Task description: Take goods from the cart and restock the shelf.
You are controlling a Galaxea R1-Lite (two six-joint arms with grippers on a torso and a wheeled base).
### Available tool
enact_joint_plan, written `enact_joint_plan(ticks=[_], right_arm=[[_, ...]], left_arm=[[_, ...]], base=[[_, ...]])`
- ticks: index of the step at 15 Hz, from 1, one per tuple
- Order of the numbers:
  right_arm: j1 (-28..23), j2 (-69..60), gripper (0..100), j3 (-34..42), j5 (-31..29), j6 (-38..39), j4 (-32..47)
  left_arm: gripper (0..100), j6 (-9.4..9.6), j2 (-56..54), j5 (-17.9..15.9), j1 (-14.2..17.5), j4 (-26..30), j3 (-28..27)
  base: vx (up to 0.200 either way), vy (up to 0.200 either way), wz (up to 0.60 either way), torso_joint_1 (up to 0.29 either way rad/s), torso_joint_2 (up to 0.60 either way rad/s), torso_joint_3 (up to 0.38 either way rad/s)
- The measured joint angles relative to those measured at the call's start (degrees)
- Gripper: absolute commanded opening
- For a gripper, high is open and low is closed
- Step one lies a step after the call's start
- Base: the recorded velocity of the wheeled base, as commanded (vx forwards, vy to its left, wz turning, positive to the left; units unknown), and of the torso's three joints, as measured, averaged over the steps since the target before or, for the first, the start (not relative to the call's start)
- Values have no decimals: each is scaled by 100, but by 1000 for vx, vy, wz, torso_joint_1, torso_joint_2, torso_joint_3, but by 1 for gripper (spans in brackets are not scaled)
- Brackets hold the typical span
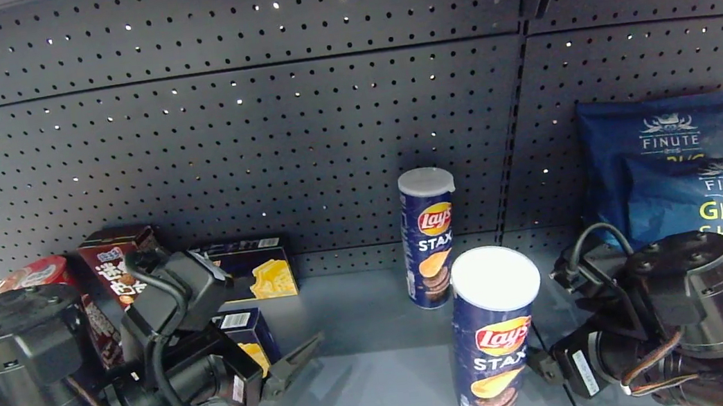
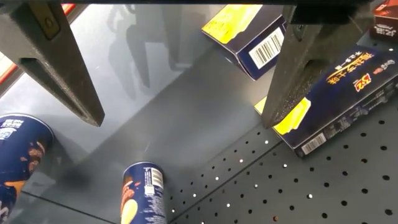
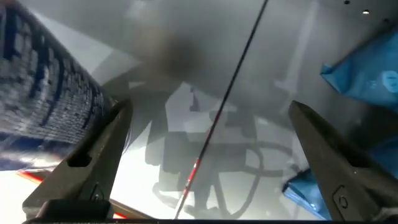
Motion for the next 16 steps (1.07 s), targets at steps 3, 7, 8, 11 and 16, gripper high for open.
enact_joint_plan(ticks=[3, 7, 8, 11, 16], right_arm=[[94, 91, 100, -48, 2, 0, -101], [128, 122, 100, 44, -6, 2, -112], [127, 78, 100, 151, -4, 2, -104], [105, -123, 100, 477, -6, 2, -101], [135, -252, 100, 492, 74, 0, -106]], left_arm=[[100, 49, 43, 2, 0, 2, -29], [100, 62, 59, 0, 6, 5, -30], [100, 62, 59, 0, 6, 6, -30], [100, 62, 63, 0, 0, 9, -22], [100, 62, 63, 0, -5, 5, -7]], base=[[0, 0, 0, 0, 0, 0], [0, 0, 0, 0, 0, 0], [0, 0, 0, 0, 0, 0], [0, 0, 0, 0, 0, 0], [0, 0, 0, 0, 0, 0]])
